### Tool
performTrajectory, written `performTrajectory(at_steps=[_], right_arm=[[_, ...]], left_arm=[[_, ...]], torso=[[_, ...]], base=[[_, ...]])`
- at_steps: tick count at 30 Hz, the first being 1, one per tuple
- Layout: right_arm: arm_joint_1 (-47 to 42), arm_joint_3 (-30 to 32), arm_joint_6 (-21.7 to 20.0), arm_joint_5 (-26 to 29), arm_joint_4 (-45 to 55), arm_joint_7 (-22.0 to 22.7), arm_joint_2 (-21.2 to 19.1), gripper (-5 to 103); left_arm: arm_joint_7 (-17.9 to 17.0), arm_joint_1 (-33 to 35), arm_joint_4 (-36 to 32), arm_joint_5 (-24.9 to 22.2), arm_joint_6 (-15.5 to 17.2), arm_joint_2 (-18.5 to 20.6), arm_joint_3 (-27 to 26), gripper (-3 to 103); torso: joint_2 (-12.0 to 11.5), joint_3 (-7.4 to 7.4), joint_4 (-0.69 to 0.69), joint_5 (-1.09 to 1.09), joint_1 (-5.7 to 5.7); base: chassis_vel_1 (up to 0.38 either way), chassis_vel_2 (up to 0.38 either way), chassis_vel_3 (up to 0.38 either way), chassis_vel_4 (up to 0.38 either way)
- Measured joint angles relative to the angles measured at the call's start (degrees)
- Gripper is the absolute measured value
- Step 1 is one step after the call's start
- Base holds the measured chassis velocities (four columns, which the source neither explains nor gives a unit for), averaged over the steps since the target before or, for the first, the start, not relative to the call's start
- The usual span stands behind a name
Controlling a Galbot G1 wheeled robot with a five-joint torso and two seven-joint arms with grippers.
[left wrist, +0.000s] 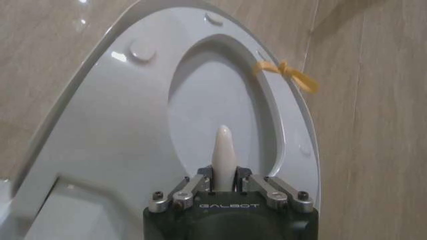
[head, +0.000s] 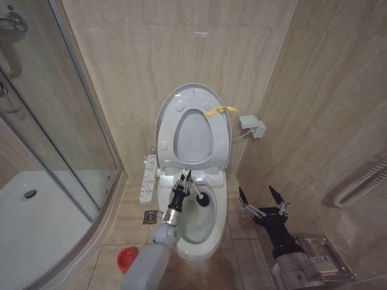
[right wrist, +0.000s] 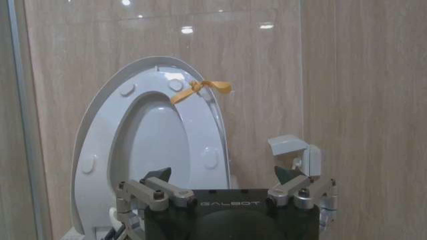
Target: Open the toilet lid, clean the toilet bowl with a toilet brush, close the toilet lid, and flush.
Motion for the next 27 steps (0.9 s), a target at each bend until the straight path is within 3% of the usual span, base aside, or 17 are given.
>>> performTrajectory(at_steps=[10,18,22,27], right_arm=[[0.0,0.0,0.0,0.0,0.0,0.0,0.0,100],[0.0,0.0,0.0,0.0,0.0,0.0,0.0,100],[0.0,0.0,0.0,0.0,0.0,0.0,0.0,100],[0.0,0.0,0.0,0.0,0.0,0.0,0.0,100]], left_arm=[[2.1,2.4,3.7,-1.1,-0.1,1.4,0.1,21],[1.1,6.4,-6.9,2.2,1.6,5.1,-2.1,21],[1.5,10.7,-16.8,7.3,4.3,9.1,-2.5,21],[2.1,14.3,-23.9,10.2,5.7,10.6,-2.5,21]], torso=[[0.0,0.0,0.02,0.0,0.0],[0.0,0.0,0.02,0.0,0.0],[0.0,0.0,0.02,0.01,0.0],[0.0,0.0,0.01,-0.01,0.0]], base=[[0.0,0.0,0.0,0.0],[0.0,0.0,0.0,0.0],[0.0,0.0,0.0,0.0],[0.0,0.0,0.0,0.0]])
